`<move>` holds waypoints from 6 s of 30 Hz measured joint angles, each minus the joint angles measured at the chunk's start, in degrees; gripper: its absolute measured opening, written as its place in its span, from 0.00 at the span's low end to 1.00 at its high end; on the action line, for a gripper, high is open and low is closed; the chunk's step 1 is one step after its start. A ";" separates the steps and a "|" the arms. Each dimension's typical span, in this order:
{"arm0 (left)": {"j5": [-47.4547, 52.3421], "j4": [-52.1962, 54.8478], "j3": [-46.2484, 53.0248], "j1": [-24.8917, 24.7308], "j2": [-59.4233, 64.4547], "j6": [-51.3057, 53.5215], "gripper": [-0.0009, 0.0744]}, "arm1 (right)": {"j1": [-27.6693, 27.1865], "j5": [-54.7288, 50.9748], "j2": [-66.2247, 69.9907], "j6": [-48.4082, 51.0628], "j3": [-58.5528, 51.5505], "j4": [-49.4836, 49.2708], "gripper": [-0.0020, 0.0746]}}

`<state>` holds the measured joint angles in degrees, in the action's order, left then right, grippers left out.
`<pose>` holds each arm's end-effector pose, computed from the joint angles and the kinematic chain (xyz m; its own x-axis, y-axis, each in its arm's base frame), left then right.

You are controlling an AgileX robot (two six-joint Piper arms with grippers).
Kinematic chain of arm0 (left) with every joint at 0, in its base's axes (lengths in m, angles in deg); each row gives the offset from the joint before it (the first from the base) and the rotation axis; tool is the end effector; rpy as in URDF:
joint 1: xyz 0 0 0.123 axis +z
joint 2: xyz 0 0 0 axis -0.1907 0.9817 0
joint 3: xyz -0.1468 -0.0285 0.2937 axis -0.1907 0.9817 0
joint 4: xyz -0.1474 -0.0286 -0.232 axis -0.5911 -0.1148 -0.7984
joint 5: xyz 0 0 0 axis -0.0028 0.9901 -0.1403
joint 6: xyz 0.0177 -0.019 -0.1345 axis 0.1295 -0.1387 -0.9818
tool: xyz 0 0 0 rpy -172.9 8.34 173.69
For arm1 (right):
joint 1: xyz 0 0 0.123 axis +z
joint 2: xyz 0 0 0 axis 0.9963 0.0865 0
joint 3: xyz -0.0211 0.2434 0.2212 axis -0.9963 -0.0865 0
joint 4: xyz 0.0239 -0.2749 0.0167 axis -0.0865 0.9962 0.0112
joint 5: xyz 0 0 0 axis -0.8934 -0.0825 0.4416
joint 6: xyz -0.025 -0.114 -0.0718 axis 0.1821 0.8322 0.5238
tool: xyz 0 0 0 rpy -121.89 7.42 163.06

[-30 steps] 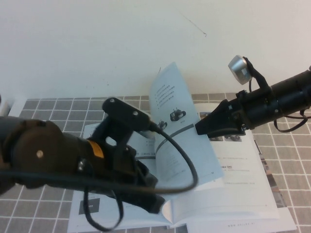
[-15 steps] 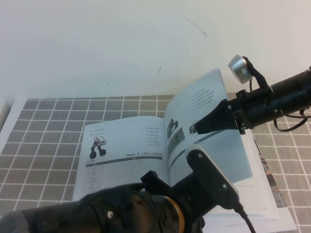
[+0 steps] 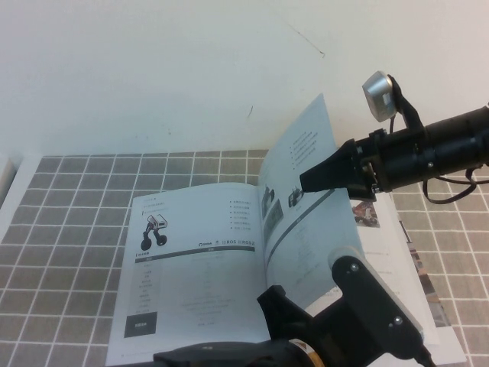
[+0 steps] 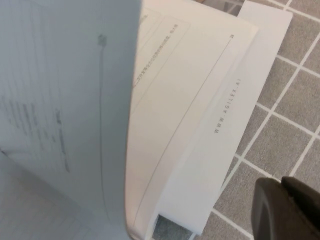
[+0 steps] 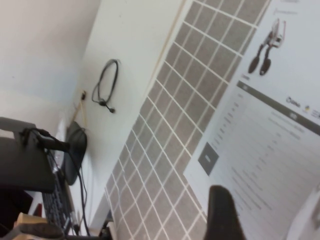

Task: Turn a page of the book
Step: Open the closed book

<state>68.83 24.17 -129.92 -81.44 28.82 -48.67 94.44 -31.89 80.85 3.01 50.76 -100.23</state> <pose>0.1536 -0.3259 0.2541 -0.3329 0.6240 -0.7069 0.8187 0.5633 0.1117 0.4292 0.1940 0.2182 -0.8900 -0.1407 -0.4338 -0.4520 0.3984 0.7981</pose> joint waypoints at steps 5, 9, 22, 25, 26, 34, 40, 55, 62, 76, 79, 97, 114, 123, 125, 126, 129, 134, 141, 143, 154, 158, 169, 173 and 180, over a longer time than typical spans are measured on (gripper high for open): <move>-0.55 0.58 0.00 0.00 0.14 -2.20 0.01 | 0.00 -0.18 0.00 0.43 0.00 -1.06 0.56; -0.77 3.74 0.00 0.00 0.22 -5.08 0.01 | 0.00 -0.27 0.00 0.46 0.00 -1.19 0.56; -0.20 29.76 -1.56 0.00 7.49 -28.61 0.01 | 0.20 -0.27 0.00 0.59 0.00 -1.37 0.56; 3.70 30.95 -2.16 0.00 8.32 -28.88 0.01 | 0.32 -0.27 0.00 0.59 0.00 -1.37 0.56; 4.58 31.07 -2.27 0.00 8.32 -28.98 0.01 | 0.32 -0.27 0.00 0.59 0.00 -1.37 0.56; 7.74 31.59 -2.35 0.00 8.32 -28.98 0.01 | 0.32 -0.31 0.00 0.69 0.00 -1.37 0.56; 10.10 31.59 -2.35 0.00 8.32 -28.98 0.01 | 0.32 -0.40 0.00 0.69 0.00 -1.37 0.56; 11.76 31.59 -2.35 0.00 8.32 -28.98 0.01 | 0.32 -0.53 -1.56 1.54 2.20 -0.91 0.56; 11.79 31.59 -2.35 0.00 8.32 -28.98 0.01 | 0.32 -1.27 -2.05 -3.21 11.04 8.55 0.56; 12.00 31.59 -2.35 0.00 8.32 -28.98 0.01 | 1.23 -2.19 1.58 -12.45 10.81 33.96 0.15; 12.00 31.59 -2.40 0.00 8.32 -28.98 0.01 | 2.29 -2.19 3.69 -12.25 8.45 35.02 0.07; 19.18 16.90 -2.40 5.72 8.32 -24.20 0.01 | 3.27 -1.56 5.39 -15.83 7.69 43.09 0.02; 12.26 -2.10 -2.48 19.54 8.32 -12.34 0.01 | 3.27 -1.56 5.39 -18.67 7.69 45.73 0.02; 12.80 -6.73 -2.48 20.98 9.88 -8.03 0.01 | 3.27 -1.56 5.39 -19.57 7.69 46.57 0.02; 13.05 -8.39 -2.48 20.98 9.85 -6.45 0.01 | 3.27 -1.56 5.52 -19.55 7.69 46.60 0.02; 13.12 -9.11 -2.48 20.98 9.85 -6.02 0.01 | 3.27 -1.56 5.64 -19.55 7.69 46.69 0.02; 13.65 -11.07 -2.66 20.98 9.74 -5.69 0.01 | 3.27 -1.66 6.53 -19.91 7.69 46.69 0.02; 16.92 -12.38 -5.84 20.98 8.81 -4.01 0.01 | 3.27 -1.44 9.39 -20.13 7.69 46.72 0.02; 25.76 -13.92 -14.50 20.98 6.22 2.11 0.01 | 3.27 -0.83 10.01 -19.90 7.60 46.72 0.02; 26.55 -14.25 -16.72 20.98 4.90 4.09 0.01 | 3.27 -0.83 10.01 -19.66 7.60 46.72 0.02; 22.54 -14.40 -18.93 27.16 9.87 9.58 0.01 | 3.27 -0.47 10.01 -18.23 7.60 46.61 0.02; 18.84 -15.33 -18.93 30.75 15.91 10.14 0.01 | 3.27 -0.47 10.01 -18.19 7.60 46.61 0.02; 11.47 -17.37 -18.93 33.03 25.52 11.48 0.01 | 3.27 1.08 10.01 -18.10 7.60 44.62 0.02; 10.29 -17.37 -18.93 33.03 27.30 11.61 0.01 | 3.27 2.08 10.01 -19.24 7.60 44.36 0.02; 11.60 -16.83 -19.28 33.03 27.41 12.00 0.01 | 3.27 0.11 9.63 -20.37 7.60 43.99 0.02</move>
<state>80.43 7.34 -149.20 -48.41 56.23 -36.68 97.71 -31.78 90.47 -17.36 58.36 -56.23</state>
